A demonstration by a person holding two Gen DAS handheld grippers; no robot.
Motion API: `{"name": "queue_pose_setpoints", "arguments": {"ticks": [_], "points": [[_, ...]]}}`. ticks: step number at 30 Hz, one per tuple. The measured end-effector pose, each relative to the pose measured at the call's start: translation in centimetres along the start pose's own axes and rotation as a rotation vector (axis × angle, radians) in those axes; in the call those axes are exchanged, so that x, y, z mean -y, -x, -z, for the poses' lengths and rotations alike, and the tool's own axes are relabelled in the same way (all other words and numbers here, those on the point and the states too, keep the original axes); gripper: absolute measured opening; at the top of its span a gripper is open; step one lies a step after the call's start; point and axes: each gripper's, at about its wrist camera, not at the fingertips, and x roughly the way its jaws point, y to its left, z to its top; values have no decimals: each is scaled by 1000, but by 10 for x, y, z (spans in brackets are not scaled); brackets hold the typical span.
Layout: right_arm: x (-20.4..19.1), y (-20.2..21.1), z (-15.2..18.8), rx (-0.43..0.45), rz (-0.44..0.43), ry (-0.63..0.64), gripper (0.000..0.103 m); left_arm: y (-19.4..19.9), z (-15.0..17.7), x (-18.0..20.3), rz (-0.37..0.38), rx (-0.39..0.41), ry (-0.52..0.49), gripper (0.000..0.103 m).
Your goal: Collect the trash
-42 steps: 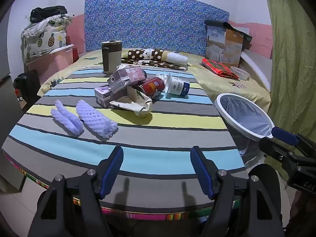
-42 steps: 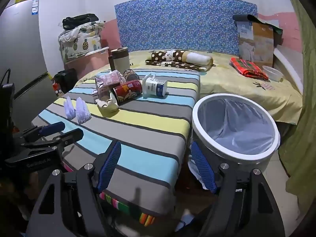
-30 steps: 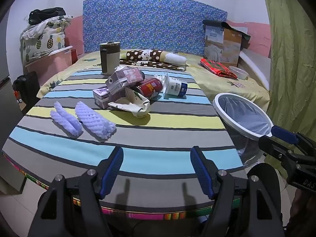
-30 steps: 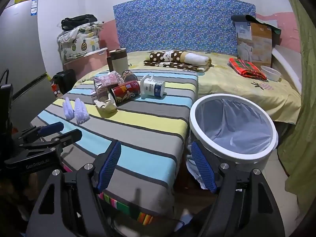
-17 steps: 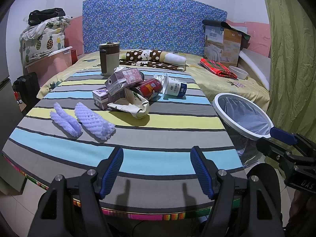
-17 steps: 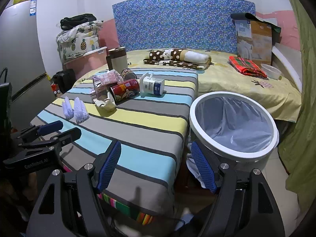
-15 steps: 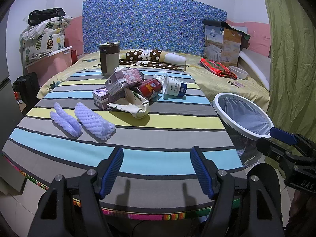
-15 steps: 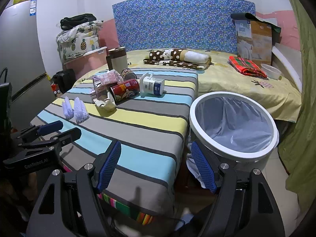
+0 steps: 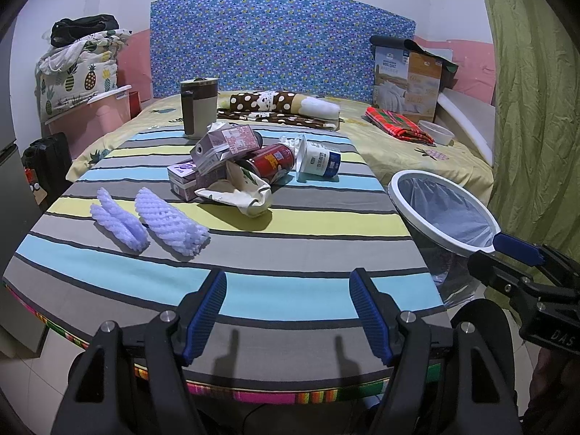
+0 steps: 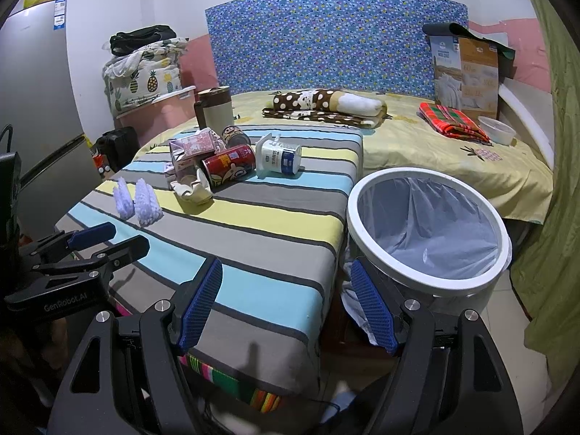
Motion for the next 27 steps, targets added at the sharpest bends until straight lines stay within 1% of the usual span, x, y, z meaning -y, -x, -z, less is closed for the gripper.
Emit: {"name": "queue_pose_setpoints", "arguments": {"ticks": [27], "points": [[0,0,1,-1,0,-2,75,0,-1,6,5,-2,-4,72]]}}
